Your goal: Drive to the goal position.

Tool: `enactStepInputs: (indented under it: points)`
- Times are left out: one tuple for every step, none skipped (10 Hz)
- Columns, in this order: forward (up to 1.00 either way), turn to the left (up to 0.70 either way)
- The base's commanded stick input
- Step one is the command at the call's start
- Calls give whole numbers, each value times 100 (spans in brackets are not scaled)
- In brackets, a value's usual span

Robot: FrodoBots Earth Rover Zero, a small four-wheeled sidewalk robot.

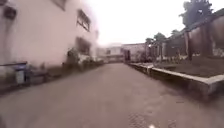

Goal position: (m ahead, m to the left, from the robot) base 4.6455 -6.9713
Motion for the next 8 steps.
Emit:
enactStepInputs:
  points:
    - [70, 20]
    - [70, 18]
    - [70, 18]
    - [70, 19]
    - [70, -5]
    - [70, -24]
    - [70, -21]
    - [70, -27]
